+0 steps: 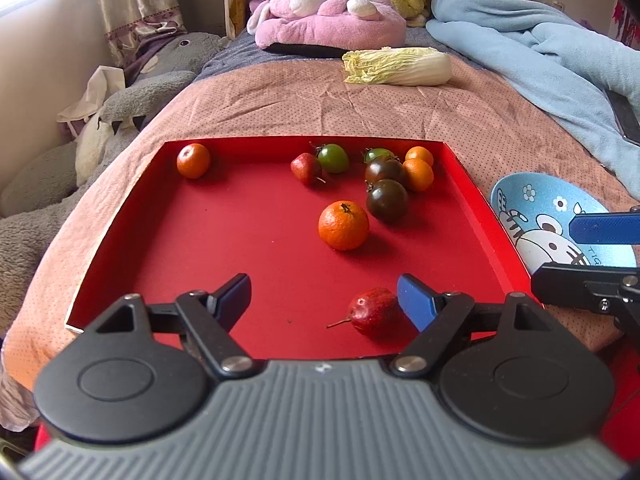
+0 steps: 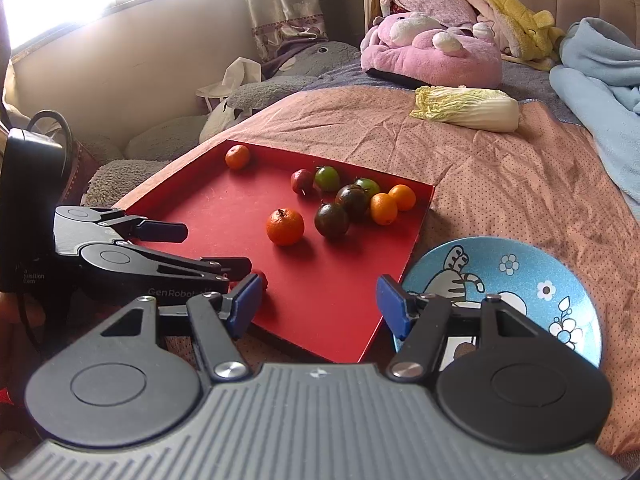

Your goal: Organize fruits

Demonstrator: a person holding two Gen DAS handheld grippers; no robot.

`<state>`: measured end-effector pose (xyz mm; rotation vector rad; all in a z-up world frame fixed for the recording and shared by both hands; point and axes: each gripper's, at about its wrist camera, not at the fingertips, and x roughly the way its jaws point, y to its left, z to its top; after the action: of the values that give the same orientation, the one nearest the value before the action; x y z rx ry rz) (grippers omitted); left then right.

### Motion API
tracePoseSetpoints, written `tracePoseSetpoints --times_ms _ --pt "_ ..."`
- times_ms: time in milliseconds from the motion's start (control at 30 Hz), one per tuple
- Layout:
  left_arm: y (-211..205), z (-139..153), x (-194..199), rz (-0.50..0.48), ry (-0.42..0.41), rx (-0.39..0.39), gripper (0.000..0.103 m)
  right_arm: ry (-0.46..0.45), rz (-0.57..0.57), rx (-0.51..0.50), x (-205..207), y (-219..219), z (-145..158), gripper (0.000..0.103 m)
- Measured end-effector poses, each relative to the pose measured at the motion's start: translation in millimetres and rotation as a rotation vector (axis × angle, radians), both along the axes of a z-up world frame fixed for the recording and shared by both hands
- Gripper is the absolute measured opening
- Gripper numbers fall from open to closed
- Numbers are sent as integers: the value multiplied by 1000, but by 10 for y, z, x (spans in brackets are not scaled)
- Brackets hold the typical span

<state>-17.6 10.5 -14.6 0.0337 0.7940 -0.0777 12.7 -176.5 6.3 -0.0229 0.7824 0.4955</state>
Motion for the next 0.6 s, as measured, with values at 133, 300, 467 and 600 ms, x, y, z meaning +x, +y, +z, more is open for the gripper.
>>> tracePoseSetpoints --times_ms 133,300,467,600 --pt "-76 -63 51 -13 26 -3 82 -2 -23 6 37 -66 -2 69" --pt "-177 -153 91 -27 46 14 82 1 -53 10 83 -143 -21 69" --pt "-237 -233 145 -37 67 18 77 3 -79 15 121 -193 -19 69" --pt "-216 -313 178 -26 94 14 74 1 -85 14 137 -205 -22 69"
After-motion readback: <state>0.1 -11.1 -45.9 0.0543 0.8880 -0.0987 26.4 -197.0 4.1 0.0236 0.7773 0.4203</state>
